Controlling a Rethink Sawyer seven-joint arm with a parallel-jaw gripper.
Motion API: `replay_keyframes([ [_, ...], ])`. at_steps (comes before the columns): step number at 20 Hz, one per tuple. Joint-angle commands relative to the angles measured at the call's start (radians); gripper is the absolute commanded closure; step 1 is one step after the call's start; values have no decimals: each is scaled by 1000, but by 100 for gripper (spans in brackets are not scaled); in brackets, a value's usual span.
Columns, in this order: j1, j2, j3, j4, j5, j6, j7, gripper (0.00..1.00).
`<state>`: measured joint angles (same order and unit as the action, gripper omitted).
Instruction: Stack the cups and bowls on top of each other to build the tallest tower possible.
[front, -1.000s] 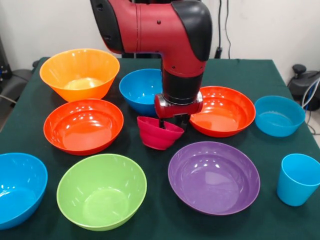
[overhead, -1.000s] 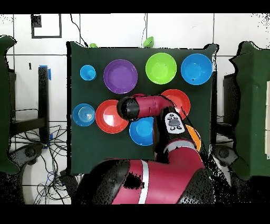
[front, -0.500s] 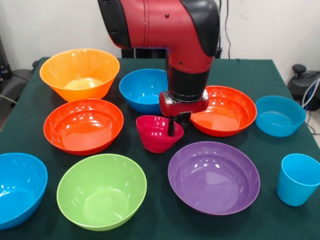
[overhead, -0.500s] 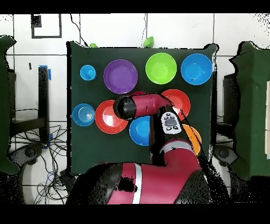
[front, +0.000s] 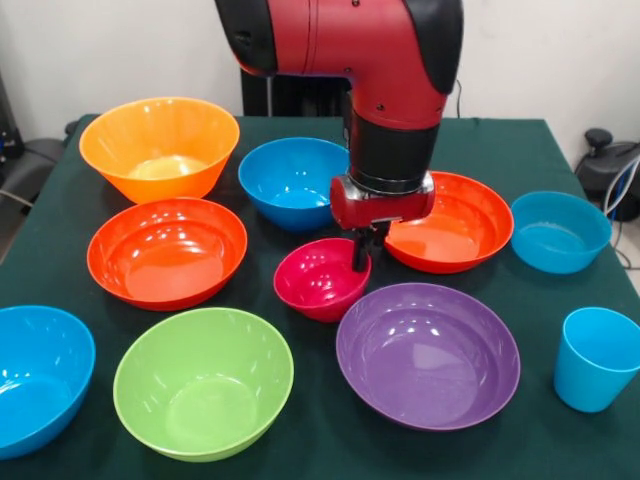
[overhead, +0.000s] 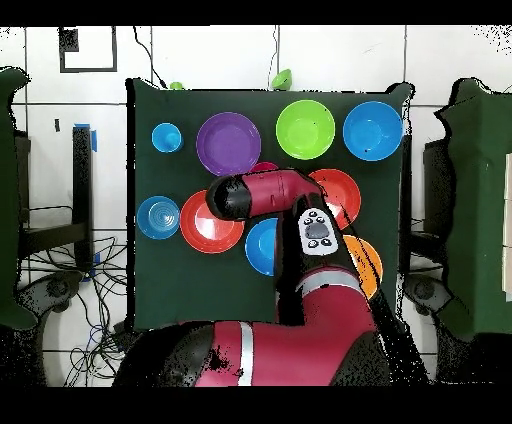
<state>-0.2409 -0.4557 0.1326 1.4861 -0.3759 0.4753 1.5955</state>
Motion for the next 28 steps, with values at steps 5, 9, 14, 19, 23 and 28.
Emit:
replay_keyframes([
  [5,-22,-64,-1,-89,-69,273,-147,100],
  [9,-12,-102,-16,-110,-87,382,-186,100],
  [14,7,-131,-34,-138,-122,449,-180,100],
  [19,46,-183,-54,-104,-142,524,-145,100],
  [23,86,-224,-65,-68,-127,552,-62,100],
  [28,135,-228,-80,-8,-62,535,92,100],
])
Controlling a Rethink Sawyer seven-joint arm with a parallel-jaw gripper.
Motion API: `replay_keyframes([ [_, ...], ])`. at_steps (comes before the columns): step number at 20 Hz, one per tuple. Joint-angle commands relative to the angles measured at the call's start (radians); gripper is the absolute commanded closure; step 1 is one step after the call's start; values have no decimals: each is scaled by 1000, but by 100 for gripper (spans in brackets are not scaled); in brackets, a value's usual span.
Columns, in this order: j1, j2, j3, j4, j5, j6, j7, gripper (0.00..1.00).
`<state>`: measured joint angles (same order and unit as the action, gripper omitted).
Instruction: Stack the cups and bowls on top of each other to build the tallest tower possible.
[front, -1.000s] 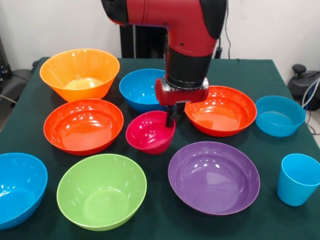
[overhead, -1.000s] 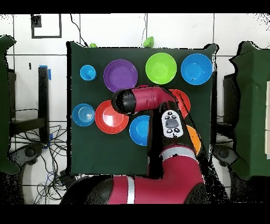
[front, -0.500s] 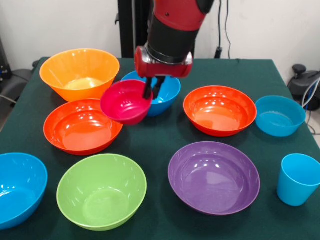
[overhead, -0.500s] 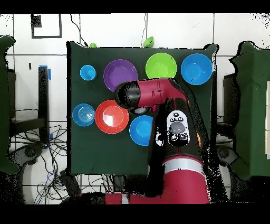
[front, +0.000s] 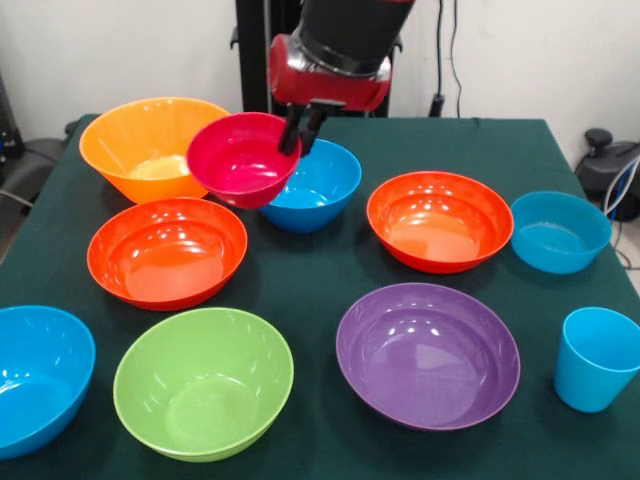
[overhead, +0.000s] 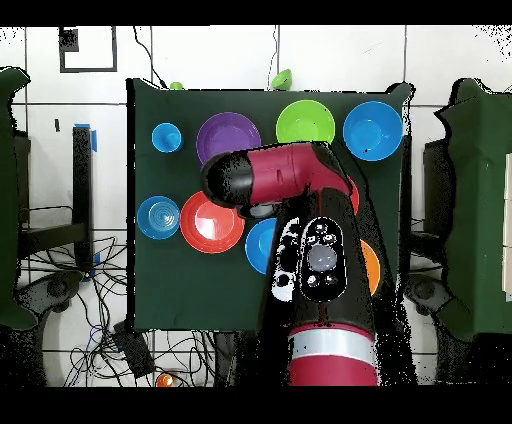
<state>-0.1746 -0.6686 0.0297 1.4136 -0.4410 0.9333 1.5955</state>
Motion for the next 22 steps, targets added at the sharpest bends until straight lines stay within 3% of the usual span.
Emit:
replay_keyframes([
  [1,77,-17,21,79,13,73,105,100],
  [8,105,-74,2,180,99,49,144,100],
  [15,106,-127,5,336,208,-69,189,100],
  [22,129,-134,9,449,252,-197,202,100],
])
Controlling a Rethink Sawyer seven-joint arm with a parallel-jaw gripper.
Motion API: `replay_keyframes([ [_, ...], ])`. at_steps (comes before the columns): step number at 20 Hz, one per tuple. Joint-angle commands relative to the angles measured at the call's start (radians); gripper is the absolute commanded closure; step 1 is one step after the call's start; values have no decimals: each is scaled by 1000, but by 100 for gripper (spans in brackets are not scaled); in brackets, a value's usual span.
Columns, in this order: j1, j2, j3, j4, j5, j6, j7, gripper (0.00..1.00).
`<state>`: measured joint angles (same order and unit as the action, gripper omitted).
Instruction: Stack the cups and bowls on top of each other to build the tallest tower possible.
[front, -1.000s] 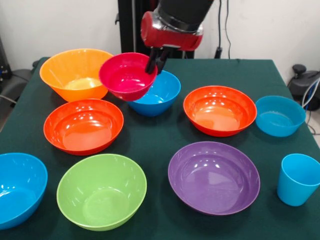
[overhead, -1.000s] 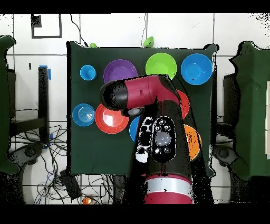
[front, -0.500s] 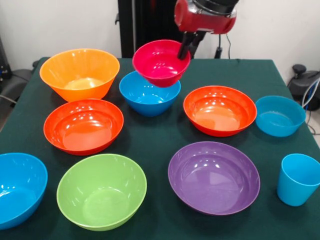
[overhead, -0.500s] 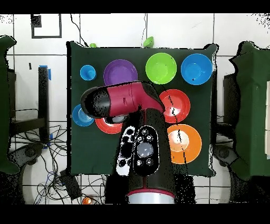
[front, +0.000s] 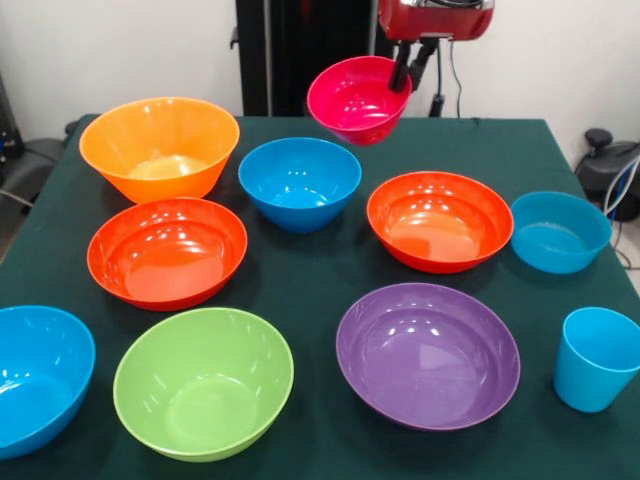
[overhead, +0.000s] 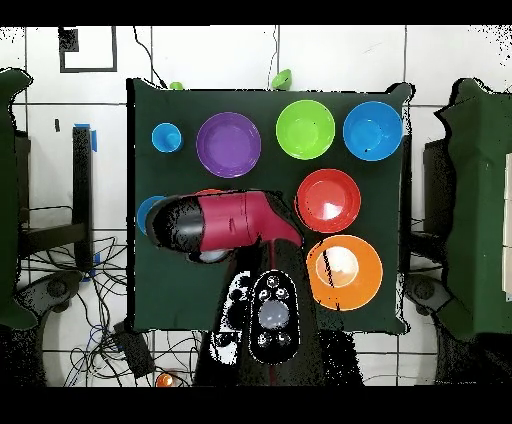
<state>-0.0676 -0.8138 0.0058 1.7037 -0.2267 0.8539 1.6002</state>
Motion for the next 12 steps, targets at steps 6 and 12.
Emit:
replay_keyframes([
  [6,50,45,39,183,76,-205,243,100],
  [12,66,87,45,203,80,-293,273,100],
])
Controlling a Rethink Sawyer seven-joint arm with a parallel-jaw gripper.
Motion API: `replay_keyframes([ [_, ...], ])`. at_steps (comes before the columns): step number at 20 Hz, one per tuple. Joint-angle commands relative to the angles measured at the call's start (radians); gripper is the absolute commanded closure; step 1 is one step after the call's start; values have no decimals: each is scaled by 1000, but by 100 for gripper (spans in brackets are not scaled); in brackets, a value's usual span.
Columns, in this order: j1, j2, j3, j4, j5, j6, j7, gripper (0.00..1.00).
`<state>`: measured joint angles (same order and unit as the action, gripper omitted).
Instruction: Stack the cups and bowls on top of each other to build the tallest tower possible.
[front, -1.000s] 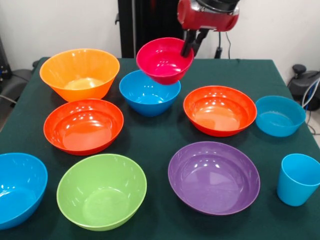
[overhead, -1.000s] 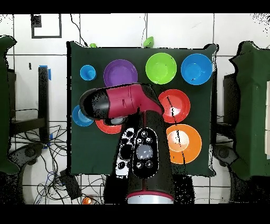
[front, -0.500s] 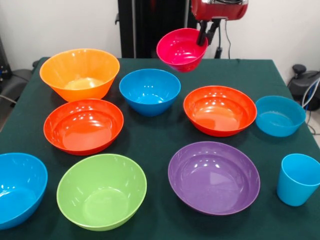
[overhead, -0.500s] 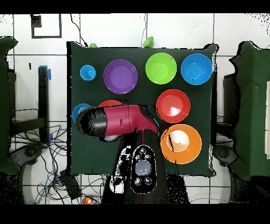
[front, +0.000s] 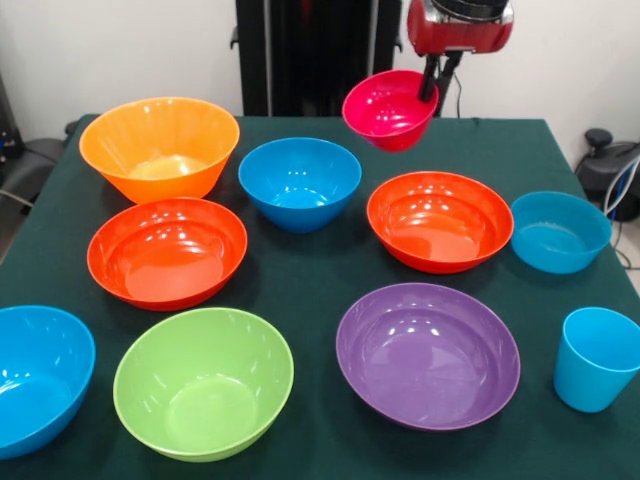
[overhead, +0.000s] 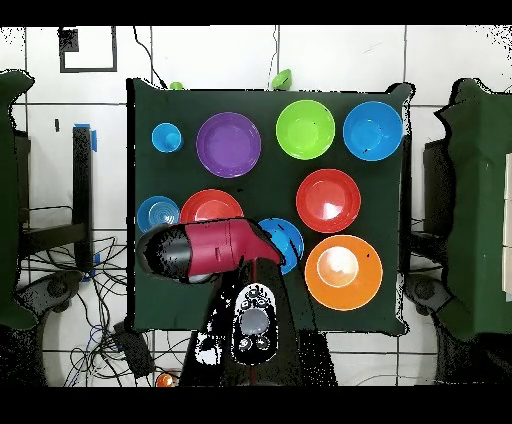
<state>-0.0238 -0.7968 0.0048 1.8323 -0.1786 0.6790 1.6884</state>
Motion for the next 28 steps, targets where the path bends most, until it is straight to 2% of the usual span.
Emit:
replay_keyframes([
  [1,24,73,45,74,33,-116,190,100],
  [8,6,120,71,92,50,-194,218,100],
  [16,11,196,61,60,36,-270,228,100],
  [21,-6,217,97,58,86,-269,231,100],
  [28,-51,224,181,91,149,-336,226,100],
])
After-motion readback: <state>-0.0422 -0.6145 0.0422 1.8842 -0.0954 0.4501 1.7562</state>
